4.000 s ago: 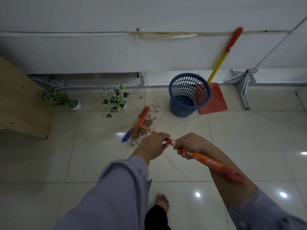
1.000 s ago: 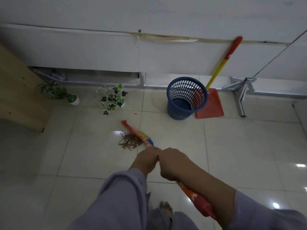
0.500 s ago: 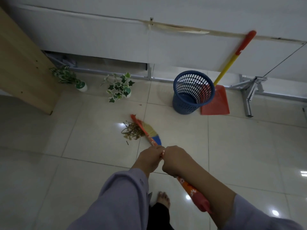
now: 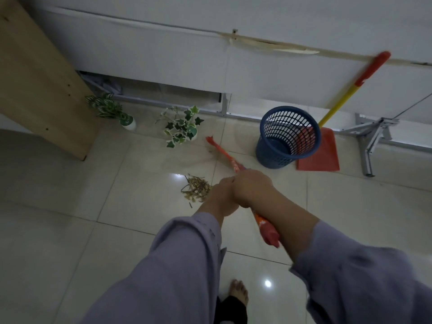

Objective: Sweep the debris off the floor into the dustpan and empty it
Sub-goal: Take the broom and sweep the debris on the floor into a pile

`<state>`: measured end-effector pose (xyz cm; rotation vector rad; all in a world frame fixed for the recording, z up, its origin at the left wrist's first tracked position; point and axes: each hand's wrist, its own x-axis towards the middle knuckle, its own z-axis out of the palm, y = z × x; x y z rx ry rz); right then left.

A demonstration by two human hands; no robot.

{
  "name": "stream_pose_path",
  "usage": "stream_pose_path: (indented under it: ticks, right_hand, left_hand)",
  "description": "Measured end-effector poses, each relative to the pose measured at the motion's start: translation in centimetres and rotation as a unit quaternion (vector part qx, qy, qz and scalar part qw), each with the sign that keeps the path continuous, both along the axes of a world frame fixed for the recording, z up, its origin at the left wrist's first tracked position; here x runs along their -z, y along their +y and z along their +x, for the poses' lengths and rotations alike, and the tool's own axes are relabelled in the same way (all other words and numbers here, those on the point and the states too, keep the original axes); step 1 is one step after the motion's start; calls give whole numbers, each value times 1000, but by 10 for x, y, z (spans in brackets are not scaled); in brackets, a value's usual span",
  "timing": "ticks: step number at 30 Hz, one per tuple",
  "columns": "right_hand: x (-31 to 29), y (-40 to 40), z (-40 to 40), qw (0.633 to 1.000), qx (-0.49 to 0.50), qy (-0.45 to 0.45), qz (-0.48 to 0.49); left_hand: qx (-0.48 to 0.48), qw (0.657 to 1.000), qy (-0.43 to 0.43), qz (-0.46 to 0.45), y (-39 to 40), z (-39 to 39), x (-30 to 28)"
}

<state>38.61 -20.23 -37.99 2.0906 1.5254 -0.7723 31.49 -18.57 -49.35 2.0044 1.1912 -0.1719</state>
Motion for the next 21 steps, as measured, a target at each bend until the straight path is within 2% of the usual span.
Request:
stream_pose_path:
  ticks: [4,8,10,14,17,19,21]
  right_hand:
    - [25,8,-19,999,-27,-21,-38]
    - [23,-9,-31,994,-49,22,-90]
    - [15,-16,-31,993,-66,9,-103]
    - [-9,-28,-28,991,-84,21,-104]
    - [-38,-40,-26,992,-90,62,-58]
    - [-54,-46,-26,992,-75,103,-22]
    - [-62,-49,-29,987,-58,148,-29]
  left_hand:
    - [8,999,40,-21,4,-14,14]
    - [-11,997,66,-25,-1,-34,59]
    - [28,997,65,-18,-13,-46,33]
    - [-23,999,37,-16,-22,-55,21]
    - [-30,999,-4,9,-27,-63,10]
    - [-31,999,4,44,-27,-74,1]
    - [-35,997,29,59,-25,-85,-7]
